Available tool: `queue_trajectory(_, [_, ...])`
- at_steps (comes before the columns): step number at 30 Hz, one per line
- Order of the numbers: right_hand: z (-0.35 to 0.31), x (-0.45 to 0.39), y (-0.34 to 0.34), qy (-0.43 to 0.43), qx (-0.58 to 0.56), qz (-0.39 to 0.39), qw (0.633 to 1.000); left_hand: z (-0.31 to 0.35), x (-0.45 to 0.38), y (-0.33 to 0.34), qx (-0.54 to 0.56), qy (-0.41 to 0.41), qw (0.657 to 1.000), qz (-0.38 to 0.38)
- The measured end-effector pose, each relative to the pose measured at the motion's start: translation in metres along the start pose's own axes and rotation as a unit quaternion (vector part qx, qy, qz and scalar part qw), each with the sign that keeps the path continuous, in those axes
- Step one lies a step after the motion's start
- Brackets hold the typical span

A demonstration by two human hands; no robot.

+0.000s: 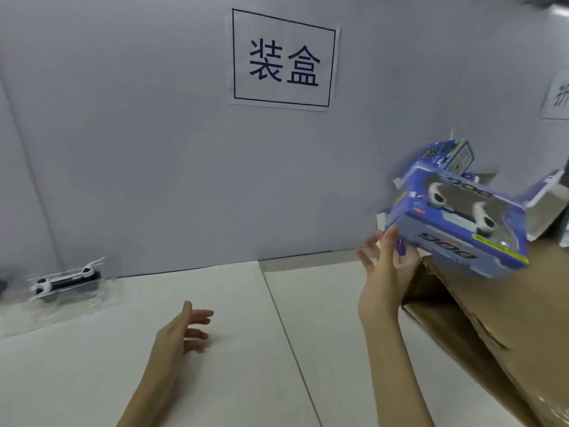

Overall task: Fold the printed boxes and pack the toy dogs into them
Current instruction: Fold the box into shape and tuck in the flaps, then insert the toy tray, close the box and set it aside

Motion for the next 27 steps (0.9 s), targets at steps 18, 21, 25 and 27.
queue_trajectory(18, [0.025, -0.102, 0.017, -0.154, 0.859, 0.084, 0.482, 0.004, 0.000, 0.002, -0.004, 0.014, 1.000, -0.003])
queue_trajectory(21, [0.031, -0.095, 0.026, -0.244, 0.812, 0.050, 0.528, 0.007, 0.001, 0.002, -0.004, 0.010, 1.000, -0.006])
queue_trajectory(25, [0.033, -0.049, 0.042, -0.337, 0.597, -0.050, 0.726, 0.006, 0.004, 0.000, -0.017, 0.021, 1.000, 0.002])
queue_trajectory(27, [0.038, -0.018, 0.045, -0.307, 0.482, -0.065, 0.818, 0.007, 0.003, 0.001, -0.016, 0.019, 1.000, 0.008])
Point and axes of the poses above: each hand's wrist, its own x-axis away from the middle knuckle, its own y-axis out of the palm, z = x × y, the point moved 2 cm from there along -x, towards the middle knuckle, and after that the axes turned 8 degrees about y, right-handed, at the moved point
